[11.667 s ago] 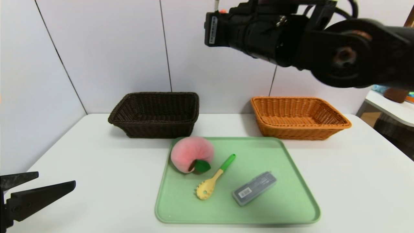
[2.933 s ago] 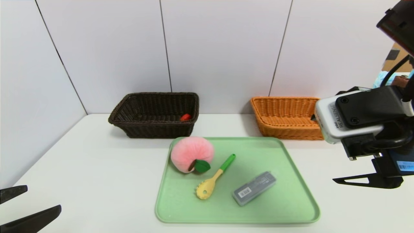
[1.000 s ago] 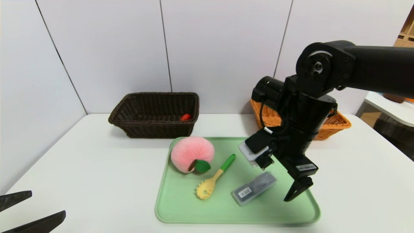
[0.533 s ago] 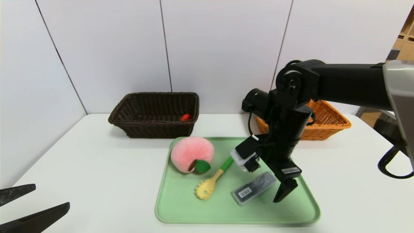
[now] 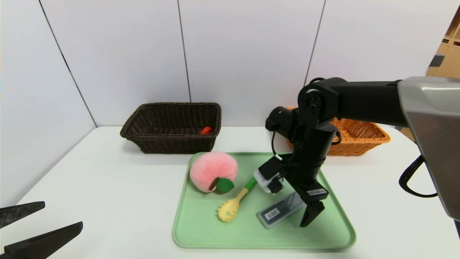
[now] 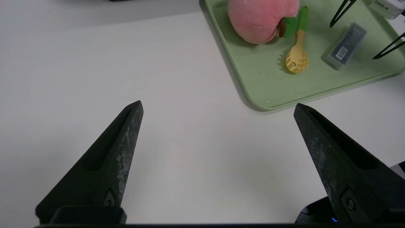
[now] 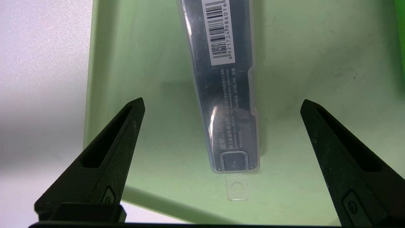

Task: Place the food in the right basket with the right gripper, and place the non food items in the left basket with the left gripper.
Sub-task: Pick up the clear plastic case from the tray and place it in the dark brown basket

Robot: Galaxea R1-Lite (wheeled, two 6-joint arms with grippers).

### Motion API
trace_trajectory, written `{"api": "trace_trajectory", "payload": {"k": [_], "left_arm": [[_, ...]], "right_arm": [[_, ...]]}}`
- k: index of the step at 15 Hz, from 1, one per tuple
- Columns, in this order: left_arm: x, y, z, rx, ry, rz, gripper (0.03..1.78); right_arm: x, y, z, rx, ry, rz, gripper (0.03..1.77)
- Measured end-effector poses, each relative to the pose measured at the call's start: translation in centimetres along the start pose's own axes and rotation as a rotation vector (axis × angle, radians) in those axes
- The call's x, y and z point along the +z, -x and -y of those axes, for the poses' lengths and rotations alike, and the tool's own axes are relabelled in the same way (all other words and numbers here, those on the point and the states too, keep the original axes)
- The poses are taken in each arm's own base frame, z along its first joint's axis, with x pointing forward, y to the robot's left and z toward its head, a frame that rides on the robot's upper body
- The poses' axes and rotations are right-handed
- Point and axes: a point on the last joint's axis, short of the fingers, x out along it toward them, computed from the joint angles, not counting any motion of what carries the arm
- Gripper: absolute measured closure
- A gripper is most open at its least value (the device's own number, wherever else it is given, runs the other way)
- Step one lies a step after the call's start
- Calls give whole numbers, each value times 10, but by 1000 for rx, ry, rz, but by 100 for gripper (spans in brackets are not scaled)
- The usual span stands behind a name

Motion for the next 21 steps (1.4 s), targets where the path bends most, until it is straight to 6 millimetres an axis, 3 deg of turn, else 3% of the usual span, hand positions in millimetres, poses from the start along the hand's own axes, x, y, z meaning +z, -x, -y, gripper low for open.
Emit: {"api": "trace_trajectory", "payload": {"k": [11,19,21], "left_arm": [[0,0,0,-1,0,-2,12],[1,1,0,-2,-4,7,12],[1,1,0,-2,-8,7,12]], "right_arm": [[0,-12,6,15,4,-9,15],[3,0,4,-39,14,-2,130],[3,4,1,-48,17,0,130]]}}
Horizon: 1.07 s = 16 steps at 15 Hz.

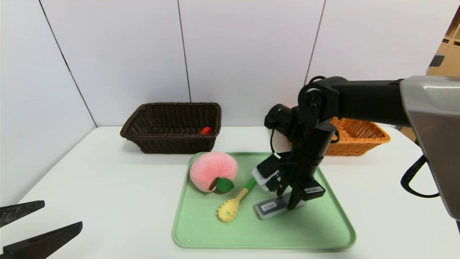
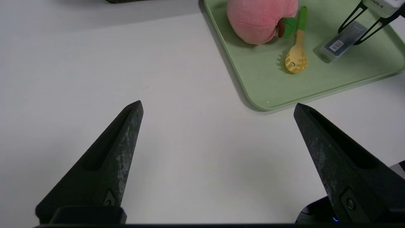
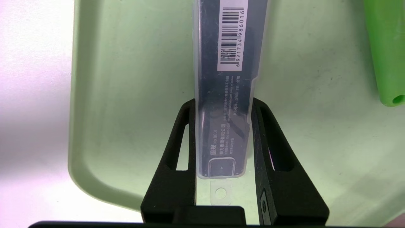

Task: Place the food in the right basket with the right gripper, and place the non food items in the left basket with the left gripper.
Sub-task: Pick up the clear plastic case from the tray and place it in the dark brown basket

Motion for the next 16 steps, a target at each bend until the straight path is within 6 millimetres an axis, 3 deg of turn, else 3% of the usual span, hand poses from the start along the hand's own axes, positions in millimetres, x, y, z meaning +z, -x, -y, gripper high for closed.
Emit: {"api": "trace_trajectory", "payload": {"k": [8,16], "left_arm": [[3,1,0,-1,-4,19,12],[5,1,1,-6,-8,40,12]], "right_arm": [[1,17,-8,-44,5,5,130],[8,87,-40,-278,42,89,130]]}}
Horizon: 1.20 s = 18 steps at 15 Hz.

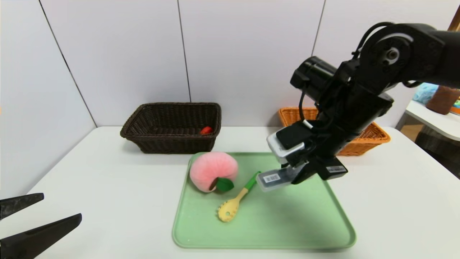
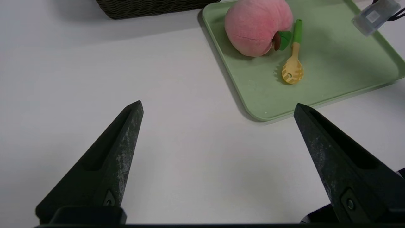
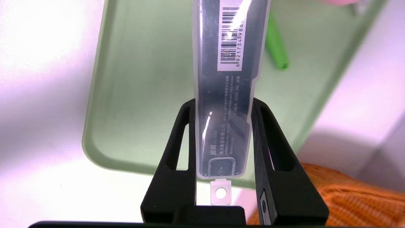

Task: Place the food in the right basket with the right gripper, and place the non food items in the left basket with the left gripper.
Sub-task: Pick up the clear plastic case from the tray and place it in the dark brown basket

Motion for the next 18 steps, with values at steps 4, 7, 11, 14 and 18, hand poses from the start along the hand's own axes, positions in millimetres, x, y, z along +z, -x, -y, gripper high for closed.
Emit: {"api": "trace_trajectory", "payload": {"k": [4,7,11,14,18], "left_arm": [[0,0,0,0,-22,3,12],[1,2,0,0,-24,9,12],[5,5,1,-3,-28,29,12],[7,7,2,-4,-31,43,12],[9,11,3,-4,-33,62,12]], "right_arm": [[11,32,-3,-179,-16,101,130],[16,46,0,-313,-47,149,130],[19,70,-8,-374,-101,200,130],[19,83,-17,-373,-179,268,130],[19,94,-27,-368,-344,314,130]]}}
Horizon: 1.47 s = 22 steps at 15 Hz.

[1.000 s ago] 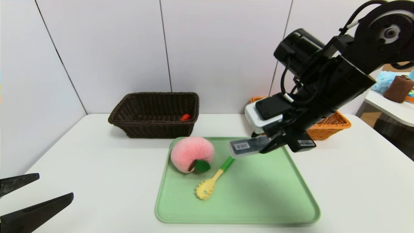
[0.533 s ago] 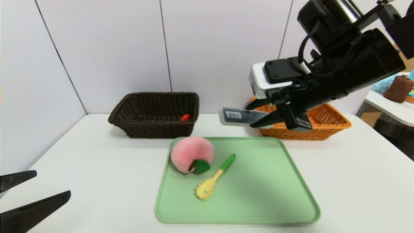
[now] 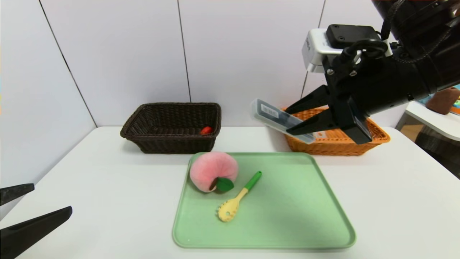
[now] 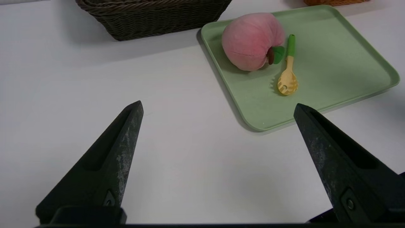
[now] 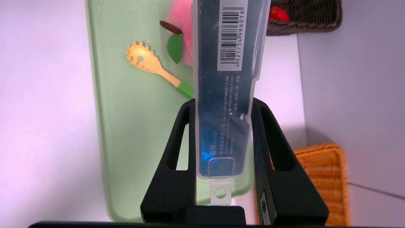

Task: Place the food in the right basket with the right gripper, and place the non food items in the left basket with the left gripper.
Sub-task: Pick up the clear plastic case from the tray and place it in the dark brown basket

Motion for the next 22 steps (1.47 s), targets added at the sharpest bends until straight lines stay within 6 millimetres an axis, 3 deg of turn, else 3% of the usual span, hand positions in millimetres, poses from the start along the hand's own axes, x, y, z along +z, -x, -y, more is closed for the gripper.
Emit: {"api": "trace_trajectory", "payload": {"k": [5,10,22], "left_arm": [[0,2,0,2,-1,7,12],[-1,4,1,3,-2,12,12],[-7,12,1,3,-7,33,12]], "right_arm": [[14,-2,0,-50,-244,98,130],[34,-31,7,-128,-423,300,130],[47,-126,46,-250,-362,536,130]]}}
